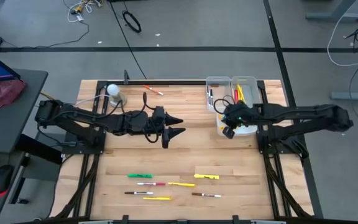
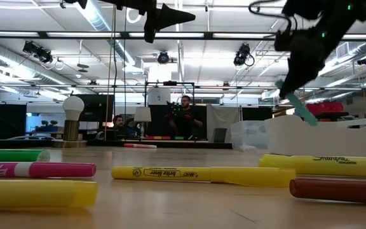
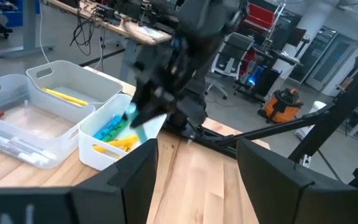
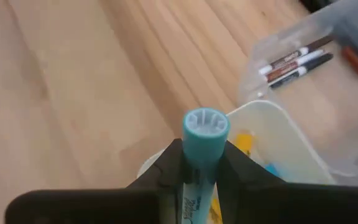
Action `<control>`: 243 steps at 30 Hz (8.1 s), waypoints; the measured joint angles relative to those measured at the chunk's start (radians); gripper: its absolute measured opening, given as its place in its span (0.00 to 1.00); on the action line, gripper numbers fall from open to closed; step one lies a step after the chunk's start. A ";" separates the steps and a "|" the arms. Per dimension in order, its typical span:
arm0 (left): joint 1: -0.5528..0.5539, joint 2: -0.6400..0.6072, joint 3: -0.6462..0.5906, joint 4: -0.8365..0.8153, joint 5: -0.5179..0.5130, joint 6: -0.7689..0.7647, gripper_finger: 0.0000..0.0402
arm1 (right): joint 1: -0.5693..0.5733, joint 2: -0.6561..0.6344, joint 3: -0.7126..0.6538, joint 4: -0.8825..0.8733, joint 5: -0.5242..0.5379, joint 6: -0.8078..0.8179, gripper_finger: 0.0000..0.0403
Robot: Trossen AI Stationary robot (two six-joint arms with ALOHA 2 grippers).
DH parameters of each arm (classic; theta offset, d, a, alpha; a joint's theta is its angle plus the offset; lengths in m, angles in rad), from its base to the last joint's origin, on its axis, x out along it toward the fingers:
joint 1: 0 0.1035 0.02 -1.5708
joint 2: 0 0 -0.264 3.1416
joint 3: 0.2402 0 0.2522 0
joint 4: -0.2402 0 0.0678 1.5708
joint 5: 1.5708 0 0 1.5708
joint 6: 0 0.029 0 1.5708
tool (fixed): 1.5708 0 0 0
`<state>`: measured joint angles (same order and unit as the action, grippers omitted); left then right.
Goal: Pick & Place Markers
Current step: Put the light blue highlighter pen into the white bin, then put the green highlighter pen into the white bin
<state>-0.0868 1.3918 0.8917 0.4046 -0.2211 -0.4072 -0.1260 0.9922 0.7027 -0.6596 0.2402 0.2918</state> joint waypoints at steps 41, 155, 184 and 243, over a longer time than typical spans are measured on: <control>0.009 -0.003 0.000 -0.015 0.079 -0.006 0.55 | -0.059 0.093 -0.103 0.000 -0.082 -0.037 0.47; -0.191 -0.079 0.134 -0.462 -0.226 0.091 0.17 | 0.340 0.409 0.238 1.060 -0.065 0.187 0.61; -0.167 -0.077 0.152 -0.395 -0.215 0.149 0.29 | 0.336 0.392 0.239 1.234 0.061 0.066 0.13; -0.117 -0.076 0.152 -0.341 -0.219 0.099 0.70 | -0.182 0.087 -0.047 -0.236 0.002 0.090 0.14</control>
<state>-0.2042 1.3155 1.0435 0.0631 -0.4406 -0.3084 -0.3084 1.0790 0.6554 -0.8957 0.2426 0.3813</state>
